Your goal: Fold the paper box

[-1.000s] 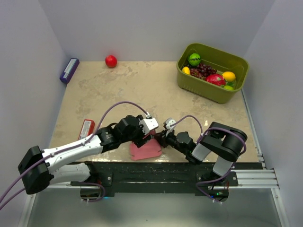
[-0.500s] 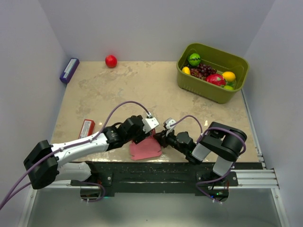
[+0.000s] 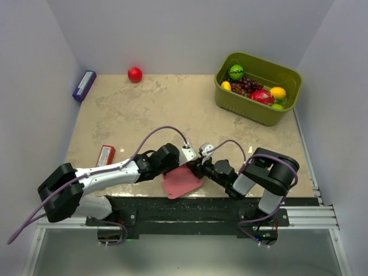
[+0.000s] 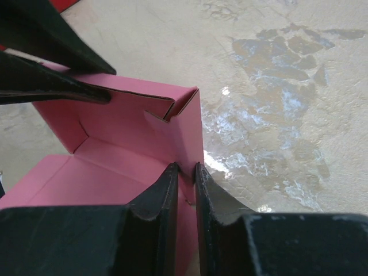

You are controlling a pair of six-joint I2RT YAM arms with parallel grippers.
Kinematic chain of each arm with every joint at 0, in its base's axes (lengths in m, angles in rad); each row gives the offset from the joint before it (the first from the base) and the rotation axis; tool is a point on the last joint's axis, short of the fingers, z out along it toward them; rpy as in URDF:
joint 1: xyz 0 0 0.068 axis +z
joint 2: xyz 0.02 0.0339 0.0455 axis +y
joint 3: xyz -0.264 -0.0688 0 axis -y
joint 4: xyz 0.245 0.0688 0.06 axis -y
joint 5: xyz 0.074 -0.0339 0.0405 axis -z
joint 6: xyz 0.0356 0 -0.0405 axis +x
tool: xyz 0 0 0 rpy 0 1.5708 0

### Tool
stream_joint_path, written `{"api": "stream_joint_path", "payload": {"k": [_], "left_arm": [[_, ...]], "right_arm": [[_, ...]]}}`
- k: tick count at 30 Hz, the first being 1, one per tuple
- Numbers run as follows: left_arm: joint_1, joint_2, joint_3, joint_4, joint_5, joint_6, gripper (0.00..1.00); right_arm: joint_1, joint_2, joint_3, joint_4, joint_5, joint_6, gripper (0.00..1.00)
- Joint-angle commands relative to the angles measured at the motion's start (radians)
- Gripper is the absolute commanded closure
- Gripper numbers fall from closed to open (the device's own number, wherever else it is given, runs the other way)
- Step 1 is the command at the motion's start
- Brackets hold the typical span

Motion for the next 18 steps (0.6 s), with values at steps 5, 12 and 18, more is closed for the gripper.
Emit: {"api": "stream_joint_path", "payload": {"k": [5, 12, 18], "left_arm": [[-0.113, 0.015, -0.012, 0.025, -0.075, 0.022, 0.96], [-0.196, 0.066, -0.031, 0.03, -0.144, 0.037, 0.98], [-0.23, 0.141, -0.015, 0.006, -0.174, 0.034, 0.99]], "right_arm": [[0.0, 0.014, 0.014, 0.451, 0.017, 0.018, 1.0], [0.0, 0.024, 0.018, 0.456, 0.034, 0.041, 1.0], [-0.001, 0.057, 0.04, 0.457, 0.037, 0.04, 0.92]]}}
